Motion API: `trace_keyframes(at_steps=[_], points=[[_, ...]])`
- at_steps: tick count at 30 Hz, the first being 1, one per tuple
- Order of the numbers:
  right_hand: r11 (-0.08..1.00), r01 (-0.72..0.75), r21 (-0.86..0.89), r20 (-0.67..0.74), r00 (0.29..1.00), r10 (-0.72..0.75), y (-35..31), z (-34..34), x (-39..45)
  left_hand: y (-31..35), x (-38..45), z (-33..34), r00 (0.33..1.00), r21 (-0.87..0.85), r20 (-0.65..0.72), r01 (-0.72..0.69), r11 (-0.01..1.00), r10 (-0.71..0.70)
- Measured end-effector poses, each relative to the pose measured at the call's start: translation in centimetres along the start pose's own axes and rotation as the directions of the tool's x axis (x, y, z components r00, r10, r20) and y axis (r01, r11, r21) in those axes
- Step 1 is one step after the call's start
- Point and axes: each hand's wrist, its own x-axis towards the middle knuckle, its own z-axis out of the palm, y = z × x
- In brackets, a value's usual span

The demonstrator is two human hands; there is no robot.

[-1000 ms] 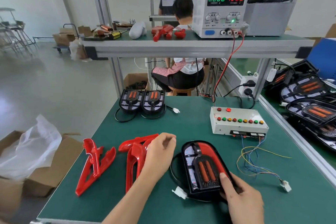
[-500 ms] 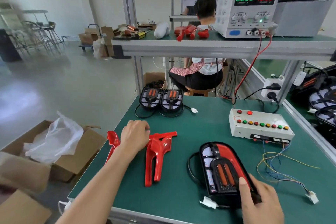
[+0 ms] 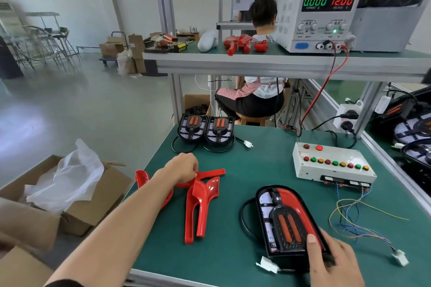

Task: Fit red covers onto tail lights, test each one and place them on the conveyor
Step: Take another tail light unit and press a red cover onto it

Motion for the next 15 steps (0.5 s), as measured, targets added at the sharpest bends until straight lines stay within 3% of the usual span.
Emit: trace_keyframes(at_steps=[7,11,15], points=[[1.000,0.000,0.007,-0.020,1.000,0.000,0.8,0.4,0.1,0.0,-0.9,-0.9,0.946,-0.239,-0.316,-0.013,0.971,-0.066],[1.000,-0.015,0.024,-0.071,0.997,0.017,0.9,0.8,0.0,2.3,-3.1,-1.6,0.873,-0.462,-0.488,-0.248,0.851,-0.011],[0.999,-0.033,0.020,-0.057,0.998,0.034,0.8,0.8,0.1,6.5,-6.4,-0.5,0.769,-0.442,-0.631,-0.465,0.767,0.103]])
